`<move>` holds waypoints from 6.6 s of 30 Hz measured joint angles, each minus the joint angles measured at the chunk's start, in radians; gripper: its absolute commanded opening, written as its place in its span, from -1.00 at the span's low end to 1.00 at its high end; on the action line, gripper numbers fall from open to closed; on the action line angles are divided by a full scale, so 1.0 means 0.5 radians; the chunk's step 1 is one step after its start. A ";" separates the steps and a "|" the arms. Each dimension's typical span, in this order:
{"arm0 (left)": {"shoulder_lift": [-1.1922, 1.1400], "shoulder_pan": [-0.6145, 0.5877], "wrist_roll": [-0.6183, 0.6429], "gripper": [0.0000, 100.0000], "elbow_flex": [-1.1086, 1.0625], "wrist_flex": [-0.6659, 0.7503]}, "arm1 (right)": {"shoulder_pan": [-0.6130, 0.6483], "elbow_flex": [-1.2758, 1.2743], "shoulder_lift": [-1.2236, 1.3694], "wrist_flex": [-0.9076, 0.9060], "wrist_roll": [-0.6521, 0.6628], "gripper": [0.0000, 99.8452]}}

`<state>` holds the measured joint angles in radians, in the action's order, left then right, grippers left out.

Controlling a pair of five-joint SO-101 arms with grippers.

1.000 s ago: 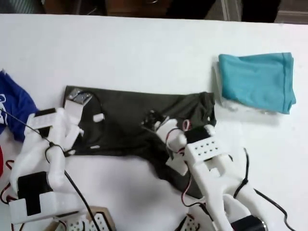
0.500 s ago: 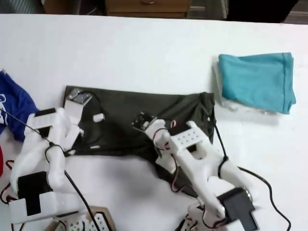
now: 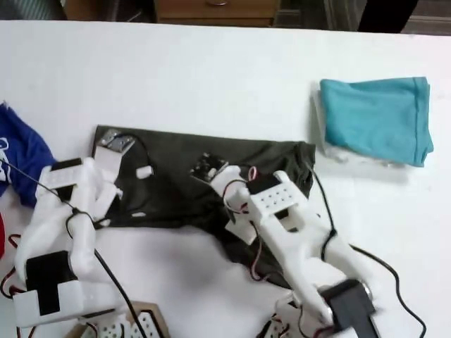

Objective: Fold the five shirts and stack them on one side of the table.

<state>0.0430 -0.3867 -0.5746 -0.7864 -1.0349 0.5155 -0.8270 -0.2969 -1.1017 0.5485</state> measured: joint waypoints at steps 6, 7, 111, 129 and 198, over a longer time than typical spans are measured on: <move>0.000 0.000 0.000 -0.95 0.000 0.000 | 0.003 -0.003 -0.285 -0.258 0.000 -0.96; 0.000 0.000 0.000 -0.95 0.000 0.000 | 0.003 -0.003 -0.298 -0.298 0.000 -0.96; 0.000 0.000 0.000 -0.95 0.000 0.000 | -0.562 0.470 -0.681 -0.687 0.497 -0.94; 0.000 0.000 0.000 -0.95 0.000 0.000 | -0.733 1.108 0.516 -0.267 0.092 -0.96; 0.000 0.000 0.003 -0.95 0.000 0.000 | 0.206 0.841 0.832 0.239 -0.448 -0.96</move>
<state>0.0430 -0.3867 -0.5731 -0.7864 -1.0349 0.6183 -0.4066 0.1189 -0.9820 0.3245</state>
